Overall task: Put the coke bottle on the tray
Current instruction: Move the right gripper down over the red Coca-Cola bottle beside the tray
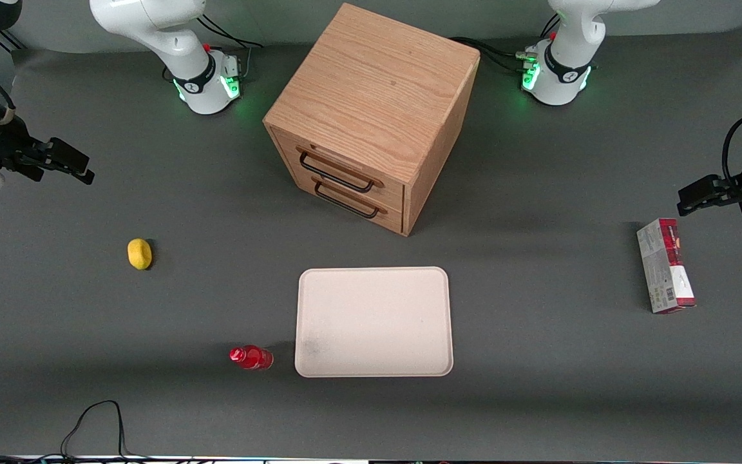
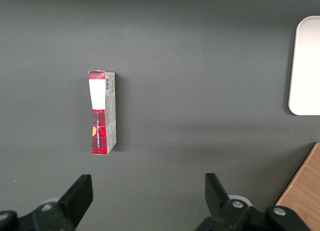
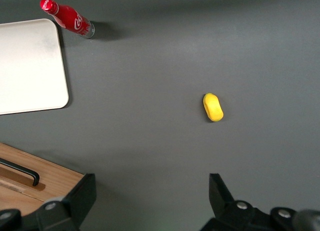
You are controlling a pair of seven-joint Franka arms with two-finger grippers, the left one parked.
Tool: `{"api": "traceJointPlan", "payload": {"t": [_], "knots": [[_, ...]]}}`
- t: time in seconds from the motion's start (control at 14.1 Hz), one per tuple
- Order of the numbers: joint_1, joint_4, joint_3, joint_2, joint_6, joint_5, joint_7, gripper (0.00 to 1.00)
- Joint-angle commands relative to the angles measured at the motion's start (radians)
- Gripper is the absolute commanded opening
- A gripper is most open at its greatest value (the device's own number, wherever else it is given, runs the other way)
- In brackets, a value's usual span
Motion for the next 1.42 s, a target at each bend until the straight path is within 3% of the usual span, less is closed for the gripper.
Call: {"api": "traceJointPlan", "payload": {"t": [0.0, 0.28, 0.5, 0.99, 1.13, 1.35], "knots": [[-0.001, 0.005, 0.002, 0.001, 0.007, 0.021, 0.022, 1.0], [0.003, 0.003, 0.01, 0.044, 0.016, 0.018, 0.024, 1.0], [-0.017, 0.063, 0.08, 0.125, 0.069, 0.018, 0.042, 1.0], [-0.038, 0.774, 0.197, 0.687, 0.008, 0.012, 0.058, 1.0], [-0.05, 0.915, 0.269, 0.83, 0.032, -0.036, 0.058, 1.0], [-0.051, 0.934, 0.366, 0.913, 0.172, -0.139, 0.058, 1.0]]}}
